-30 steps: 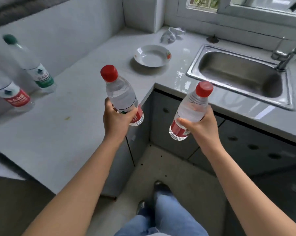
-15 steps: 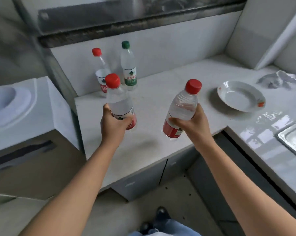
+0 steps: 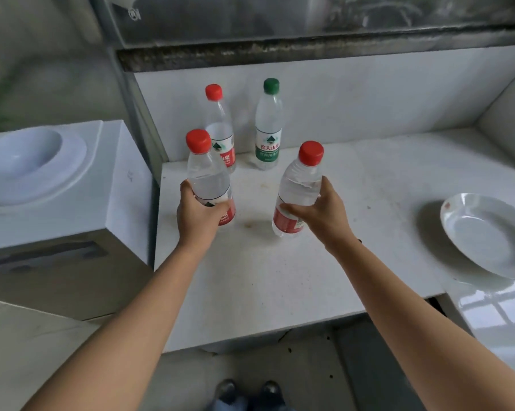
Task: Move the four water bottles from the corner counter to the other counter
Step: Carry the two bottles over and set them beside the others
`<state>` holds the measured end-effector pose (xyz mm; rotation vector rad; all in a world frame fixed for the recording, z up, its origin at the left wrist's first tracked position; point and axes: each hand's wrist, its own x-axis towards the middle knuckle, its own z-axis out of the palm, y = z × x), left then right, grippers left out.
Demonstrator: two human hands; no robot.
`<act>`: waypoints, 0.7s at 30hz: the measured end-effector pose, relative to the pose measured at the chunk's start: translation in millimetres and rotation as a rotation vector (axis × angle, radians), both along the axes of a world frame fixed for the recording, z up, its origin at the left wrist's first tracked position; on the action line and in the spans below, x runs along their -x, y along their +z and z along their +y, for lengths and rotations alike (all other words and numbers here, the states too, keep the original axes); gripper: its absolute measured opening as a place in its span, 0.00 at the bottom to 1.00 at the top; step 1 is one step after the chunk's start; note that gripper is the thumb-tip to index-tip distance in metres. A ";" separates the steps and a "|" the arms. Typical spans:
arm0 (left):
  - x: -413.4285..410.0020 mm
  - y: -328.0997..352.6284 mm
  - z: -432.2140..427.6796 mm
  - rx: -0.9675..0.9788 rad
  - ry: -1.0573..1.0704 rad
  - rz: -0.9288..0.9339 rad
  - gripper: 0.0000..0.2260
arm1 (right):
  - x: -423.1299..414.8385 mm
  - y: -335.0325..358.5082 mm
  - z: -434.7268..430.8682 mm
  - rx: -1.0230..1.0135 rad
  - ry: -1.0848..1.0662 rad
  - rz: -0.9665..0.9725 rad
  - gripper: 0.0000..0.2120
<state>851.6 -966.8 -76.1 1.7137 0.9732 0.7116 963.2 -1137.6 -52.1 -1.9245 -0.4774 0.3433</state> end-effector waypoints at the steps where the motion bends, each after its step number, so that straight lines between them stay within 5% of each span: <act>1: -6.3 -0.3 1.8 -0.002 0.003 0.013 0.27 | -7.0 -1.3 7.3 0.008 0.005 0.007 0.30; 21: -74.0 -15.5 37.5 0.014 -0.020 0.086 0.29 | -62.7 -8.3 87.9 0.078 0.023 0.014 0.31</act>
